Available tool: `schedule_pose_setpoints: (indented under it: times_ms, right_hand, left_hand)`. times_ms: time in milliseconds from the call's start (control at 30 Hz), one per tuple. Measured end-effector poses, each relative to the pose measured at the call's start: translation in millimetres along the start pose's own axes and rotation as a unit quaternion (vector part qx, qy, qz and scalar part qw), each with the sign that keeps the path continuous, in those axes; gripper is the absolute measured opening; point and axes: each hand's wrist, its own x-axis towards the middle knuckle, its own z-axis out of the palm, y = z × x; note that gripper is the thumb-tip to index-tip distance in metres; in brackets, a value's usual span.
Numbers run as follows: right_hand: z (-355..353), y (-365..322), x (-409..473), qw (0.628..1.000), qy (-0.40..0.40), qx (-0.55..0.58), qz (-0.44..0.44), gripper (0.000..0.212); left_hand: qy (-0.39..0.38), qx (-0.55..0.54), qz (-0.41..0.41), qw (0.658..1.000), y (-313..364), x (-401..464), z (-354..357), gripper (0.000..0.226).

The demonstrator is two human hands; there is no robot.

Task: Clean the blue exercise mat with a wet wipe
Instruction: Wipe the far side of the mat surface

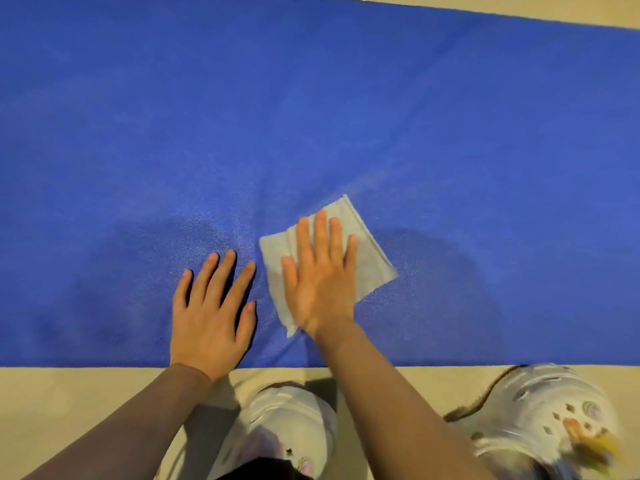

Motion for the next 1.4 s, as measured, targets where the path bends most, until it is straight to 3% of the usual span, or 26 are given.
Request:
schedule_pose_setpoints:
  times_ms: [100, 167, 333, 467, 533, 633, 767, 867, 967, 1067, 1133, 1233, 1400]
  right_hand:
    - [-4.6, -1.6, -23.4, 0.993, -0.051, 0.011, -0.105, 0.057]
    - [-7.5, 33.4, -25.9, 0.994, -0.053, 0.005, -0.098, 0.060]
    - [-40.9, 161.1, -48.2, 0.988, -0.018, -0.028, 0.154, 0.066]
    - [-43.4, 152.1, -62.8, 0.957, -0.023, 0.003, 0.290, 0.070]
    - [-34.4, 108.5, -77.2, 0.965, -0.020, 0.010, 0.263, 0.067]
    - [-27.5, 56.2, -103.8, 0.991, -0.057, 0.007, 0.117, 0.067]
    - [-30.0, 64.9, -107.5, 0.995, -0.092, -0.003, 0.049, 0.066]
    - [-42.0, 95.3, -110.5, 0.989, -0.143, -0.004, -0.020, 0.055]
    - [-61.8, 128.1, -108.5, 0.986, -0.165, 0.015, 0.026, 0.063]
    - [-88.4, 159.7, -101.5, 0.980, -0.173, 0.037, 0.095, 0.095]
    - [-109.2, 167.7, -91.9, 0.970, -0.198, 0.088, 0.113, 0.071]
    - [-125.7, 163.5, -82.5, 0.955, -0.182, 0.178, 0.149, 0.043]
    - [-135.4, 165.6, -86.1, 0.951, -0.283, 0.059, 0.107, 0.054]
  left_hand:
    - [0.007, -0.011, -0.002, 1.000, -0.8, -0.1, -0.1, 0.050]
    - [0.009, -0.019, -0.008, 1.000, 0.6, 0.4, -1.0, 0.051]
    - [0.013, -0.020, -0.002, 1.000, 0.9, -0.5, -1.1, 0.051]
    - [0.008, -0.016, -0.002, 1.000, 0.5, -2.3, -0.9, 0.052]
    - [-0.001, -0.018, -0.007, 1.000, 0.2, -2.4, -1.3, 0.052]
    - [-0.030, -0.019, -0.017, 0.999, 3.7, -0.8, -3.0, 0.054]
    - [-0.077, -0.022, -0.022, 0.997, 10.2, 4.2, -11.5, 0.060]
    - [-0.104, -0.039, 0.107, 0.988, 43.1, 6.6, -19.8, 0.067]
    - [-0.159, -0.021, 0.275, 0.948, 83.9, 9.7, -17.6, 0.077]
    - [-0.275, 0.096, 0.313, 0.904, 120.1, 21.7, -20.5, 0.097]
    - [-0.338, 0.128, 0.279, 0.890, 135.7, 32.0, -30.6, 0.093]
    - [-0.284, 0.083, 0.319, 0.901, 130.8, 31.1, -37.6, 0.094]
    - [-0.224, 0.050, 0.348, 0.909, 132.4, 14.4, -44.4, 0.080]
